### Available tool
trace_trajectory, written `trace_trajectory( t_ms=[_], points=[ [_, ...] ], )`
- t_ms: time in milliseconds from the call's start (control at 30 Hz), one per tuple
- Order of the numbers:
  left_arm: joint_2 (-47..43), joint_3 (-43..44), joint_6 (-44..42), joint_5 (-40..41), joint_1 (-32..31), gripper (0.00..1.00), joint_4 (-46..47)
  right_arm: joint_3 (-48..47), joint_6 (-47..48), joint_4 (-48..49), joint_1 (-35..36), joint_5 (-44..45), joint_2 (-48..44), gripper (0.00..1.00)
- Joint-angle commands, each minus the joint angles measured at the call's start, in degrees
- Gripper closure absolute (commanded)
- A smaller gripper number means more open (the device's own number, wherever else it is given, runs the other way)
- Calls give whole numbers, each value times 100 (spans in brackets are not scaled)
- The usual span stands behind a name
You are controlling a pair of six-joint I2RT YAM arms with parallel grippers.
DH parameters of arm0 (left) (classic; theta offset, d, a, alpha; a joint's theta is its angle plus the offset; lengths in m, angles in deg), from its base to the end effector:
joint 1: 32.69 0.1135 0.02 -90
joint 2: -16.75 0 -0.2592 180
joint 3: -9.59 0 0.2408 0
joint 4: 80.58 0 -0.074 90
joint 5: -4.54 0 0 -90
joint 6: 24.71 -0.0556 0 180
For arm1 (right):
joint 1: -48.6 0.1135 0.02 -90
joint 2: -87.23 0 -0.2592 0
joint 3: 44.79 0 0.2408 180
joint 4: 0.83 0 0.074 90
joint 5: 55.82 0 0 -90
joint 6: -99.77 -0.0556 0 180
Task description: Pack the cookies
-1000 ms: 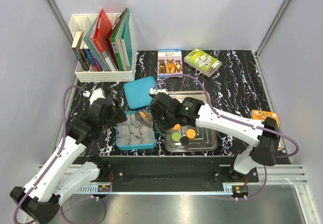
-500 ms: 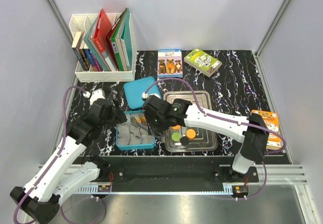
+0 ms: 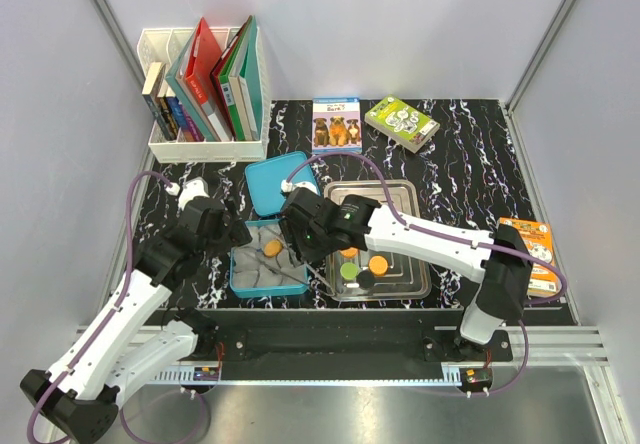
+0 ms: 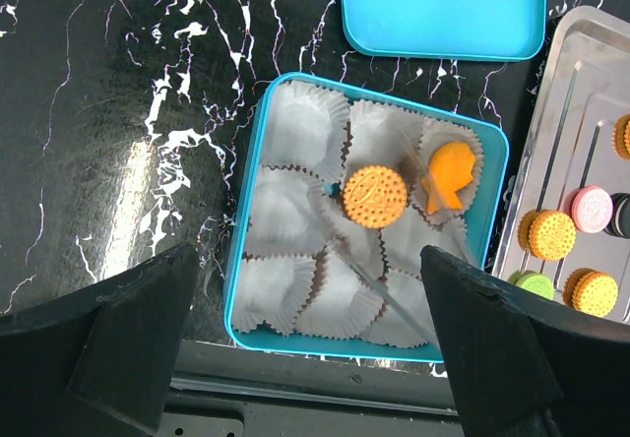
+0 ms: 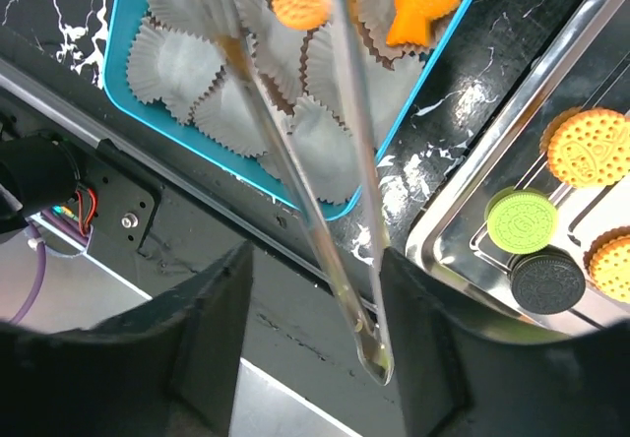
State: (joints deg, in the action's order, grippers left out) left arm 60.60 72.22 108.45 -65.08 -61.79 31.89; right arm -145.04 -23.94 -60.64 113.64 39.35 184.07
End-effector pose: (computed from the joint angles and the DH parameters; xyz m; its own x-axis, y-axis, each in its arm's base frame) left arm 0.1354 -0.0532 0.2758 -0.6538 -0.3699 -0.6601 -0.2632 0.9290 -0.2600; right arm 0.1577 0.3268 0.2774 -0.7818 -0.3698 -0.5020 -0.5385 0.8063 0.2447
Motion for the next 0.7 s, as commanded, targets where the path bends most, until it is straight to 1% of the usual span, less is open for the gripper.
trace_trajectory(
  t_ms=[0, 167, 267, 333, 367, 400, 500, 633, 667],
  points=[
    [-35, 31, 0, 54, 19, 1, 177, -189, 14, 83, 36, 265, -411, 43],
    [-17, 40, 9, 27, 19, 1, 195, -102, -56, -58, 44, 432, -841, 44],
    [26, 49, 9, 1, 27, 1, 221, 39, 14, -233, 44, 232, -956, 41],
    [44, 31, 0, -17, 19, 1, 239, 266, 206, -286, 105, 134, -1000, 36],
    [44, 22, 0, -17, 27, 1, 239, 355, 303, -295, 271, 177, -1009, 32],
    [35, 5, -9, -25, 19, 1, 256, 425, 408, -313, 351, 221, -1018, 26],
    [53, -65, -18, -52, 19, 1, 309, 689, 804, -296, 563, 353, -965, 13],
    [70, -75, 9, -148, 27, 1, 335, 952, 1270, 64, 589, 388, -921, 11],
    [79, -83, 17, -166, 19, 1, 327, 997, 1332, 291, 589, 406, -921, 11]
  ],
)
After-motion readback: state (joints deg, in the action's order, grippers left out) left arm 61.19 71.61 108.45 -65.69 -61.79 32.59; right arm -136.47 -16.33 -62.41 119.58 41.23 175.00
